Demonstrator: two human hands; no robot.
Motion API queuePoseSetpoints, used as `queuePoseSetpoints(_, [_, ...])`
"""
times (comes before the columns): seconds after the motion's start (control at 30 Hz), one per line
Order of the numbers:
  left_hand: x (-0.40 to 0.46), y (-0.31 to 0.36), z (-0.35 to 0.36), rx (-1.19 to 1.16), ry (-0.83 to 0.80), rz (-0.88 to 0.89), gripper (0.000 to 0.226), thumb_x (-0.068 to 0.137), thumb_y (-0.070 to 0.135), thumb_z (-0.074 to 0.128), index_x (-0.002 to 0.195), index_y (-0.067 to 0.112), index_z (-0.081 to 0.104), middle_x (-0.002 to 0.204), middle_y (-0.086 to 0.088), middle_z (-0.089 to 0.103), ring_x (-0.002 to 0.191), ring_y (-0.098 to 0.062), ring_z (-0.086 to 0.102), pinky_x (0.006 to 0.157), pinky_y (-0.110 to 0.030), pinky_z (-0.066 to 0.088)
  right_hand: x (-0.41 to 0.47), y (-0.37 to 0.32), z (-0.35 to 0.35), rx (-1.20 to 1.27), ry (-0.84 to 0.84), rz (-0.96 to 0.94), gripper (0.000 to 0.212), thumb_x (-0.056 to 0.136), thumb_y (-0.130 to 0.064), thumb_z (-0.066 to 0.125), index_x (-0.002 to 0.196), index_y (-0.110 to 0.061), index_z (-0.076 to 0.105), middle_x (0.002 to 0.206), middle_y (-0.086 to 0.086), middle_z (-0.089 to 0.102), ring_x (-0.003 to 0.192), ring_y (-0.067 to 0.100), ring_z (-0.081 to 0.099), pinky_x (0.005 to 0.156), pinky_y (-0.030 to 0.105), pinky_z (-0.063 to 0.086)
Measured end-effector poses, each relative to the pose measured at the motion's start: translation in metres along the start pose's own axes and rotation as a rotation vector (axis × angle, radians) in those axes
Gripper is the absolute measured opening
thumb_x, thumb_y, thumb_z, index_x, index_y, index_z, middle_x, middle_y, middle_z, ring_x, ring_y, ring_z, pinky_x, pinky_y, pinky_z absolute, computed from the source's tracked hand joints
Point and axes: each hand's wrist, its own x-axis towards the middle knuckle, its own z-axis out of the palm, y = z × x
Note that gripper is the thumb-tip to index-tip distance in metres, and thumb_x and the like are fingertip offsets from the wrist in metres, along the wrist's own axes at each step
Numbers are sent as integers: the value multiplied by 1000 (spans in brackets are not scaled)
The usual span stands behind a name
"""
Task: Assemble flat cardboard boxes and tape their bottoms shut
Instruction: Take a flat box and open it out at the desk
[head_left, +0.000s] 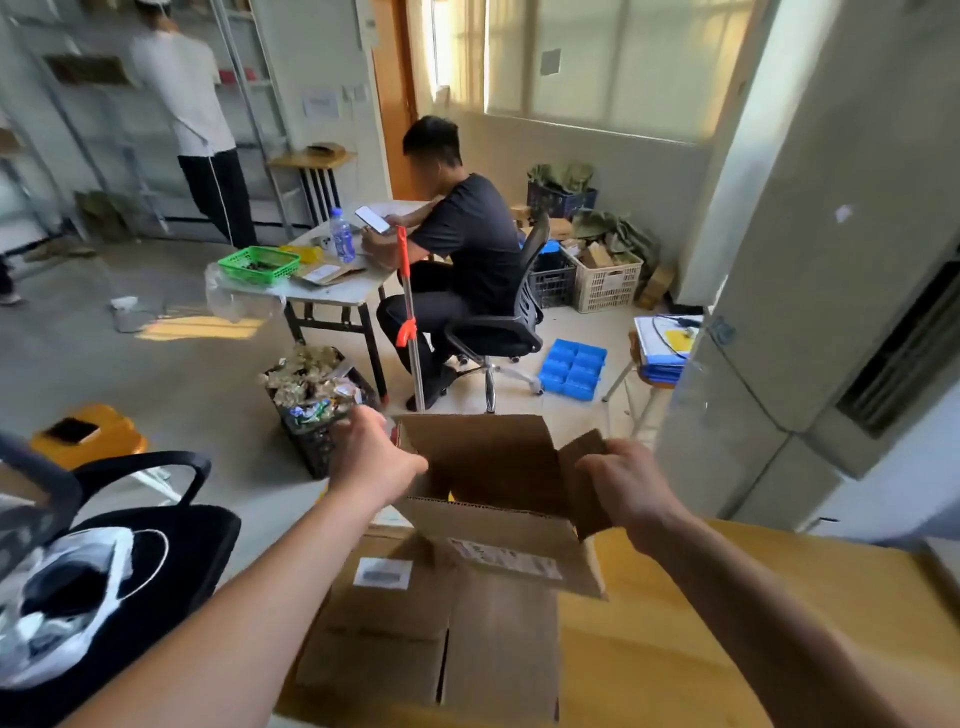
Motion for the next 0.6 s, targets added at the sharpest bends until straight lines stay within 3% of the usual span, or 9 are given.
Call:
queuePoseSetpoints(0.1, [4, -14, 27, -19, -286, -19, 50, 64, 23, 80, 104, 17, 52, 95, -3, 62, 80, -23, 63, 66, -35, 55, -1, 21, 0, -133, 56, 45, 13, 88, -5, 52, 79, -4, 62, 69, 11, 60, 63, 21, 62, 54, 34, 51])
queuePoseSetpoints(0.13, [6, -18, 34, -68, -376, -11, 45, 64, 24, 78, 103, 16, 55, 87, -5, 67, 70, -24, 66, 57, -34, 55, -2, 29, 1, -176, 79, 44, 16, 87, -6, 52, 73, -6, 60, 64, 7, 56, 57, 14, 57, 48, 25, 44])
queuePoseSetpoints(0.2, [8, -21, 46, -135, -483, 1, 37, 69, 30, 73, 98, 17, 55, 74, -9, 68, 52, -23, 65, 45, -29, 49, -4, 40, 1, -227, 110, 51, 19, 85, -5, 51, 68, -11, 57, 60, 2, 51, 50, 10, 50, 42, 18, 36])
queuePoseSetpoints(0.3, [12, -8, 55, 82, -396, 176, 17, 83, 35, 60, 85, 19, 55, 70, -5, 63, 58, -21, 63, 48, -28, 44, -11, 50, -5, -190, 171, 62, 18, 84, -4, 51, 69, -11, 59, 56, -3, 51, 47, 6, 50, 39, 19, 35])
queuePoseSetpoints(0.4, [11, 25, 62, 298, -315, 450, 17, 83, 31, 57, 70, 21, 52, 66, 0, 56, 61, -16, 54, 48, -26, 35, -24, 61, -30, -83, 322, 79, 17, 86, -5, 50, 73, -8, 61, 56, -4, 54, 52, 5, 56, 41, 17, 39])
queuePoseSetpoints(0.5, [-8, 70, 79, 389, -411, 645, 16, 80, 27, 54, 66, 21, 47, 67, 5, 50, 61, -11, 45, 48, -27, 27, -41, 73, -76, -24, 510, 123, 16, 86, -6, 48, 84, 0, 63, 70, 8, 56, 68, 22, 57, 55, 30, 46])
queuePoseSetpoints(0.6, [-49, 114, 112, 441, -509, 762, 17, 83, 25, 54, 68, 24, 47, 70, 3, 52, 63, -11, 46, 48, -27, 29, -72, 90, -137, 62, 623, 132, 17, 89, -8, 47, 79, 0, 58, 71, 14, 50, 71, 31, 53, 63, 40, 44])
